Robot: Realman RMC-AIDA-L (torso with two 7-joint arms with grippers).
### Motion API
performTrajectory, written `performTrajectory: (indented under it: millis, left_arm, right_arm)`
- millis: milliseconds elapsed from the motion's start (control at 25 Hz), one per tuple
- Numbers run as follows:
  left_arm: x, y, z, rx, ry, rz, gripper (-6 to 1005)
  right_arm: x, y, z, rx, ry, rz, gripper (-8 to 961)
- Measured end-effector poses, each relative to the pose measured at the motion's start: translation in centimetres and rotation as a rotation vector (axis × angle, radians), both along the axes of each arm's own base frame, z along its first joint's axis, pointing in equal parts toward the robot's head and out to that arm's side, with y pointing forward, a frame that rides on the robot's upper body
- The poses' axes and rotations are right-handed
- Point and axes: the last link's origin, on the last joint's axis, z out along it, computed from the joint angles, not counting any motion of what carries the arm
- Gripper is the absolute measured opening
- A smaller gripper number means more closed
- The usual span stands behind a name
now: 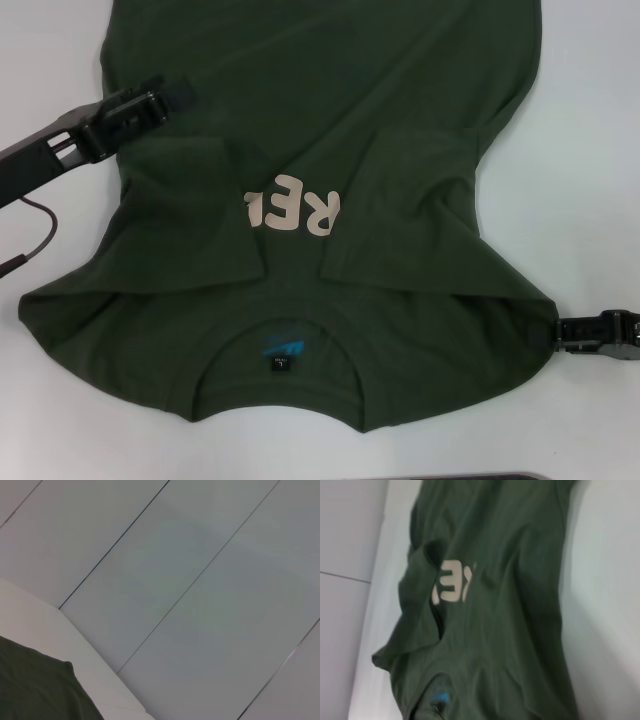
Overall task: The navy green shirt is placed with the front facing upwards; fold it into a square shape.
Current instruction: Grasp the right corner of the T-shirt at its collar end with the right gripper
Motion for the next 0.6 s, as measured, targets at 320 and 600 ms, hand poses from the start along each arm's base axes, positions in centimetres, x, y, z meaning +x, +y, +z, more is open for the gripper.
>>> performTrajectory:
  millis: [320,600]
  left_arm:
    - [-0.06,0.06,0.15,0.006,-0.001,0.003,858]
    - [-0.07,0.14,0.23,0.009,0.0,0.003,858]
  right_arm:
    - [0.3,0.25,0.38,0.045,-0.002,-0.021,350]
    - [0.32,0.42,0.23,0.053,-0.009,-0.022,77]
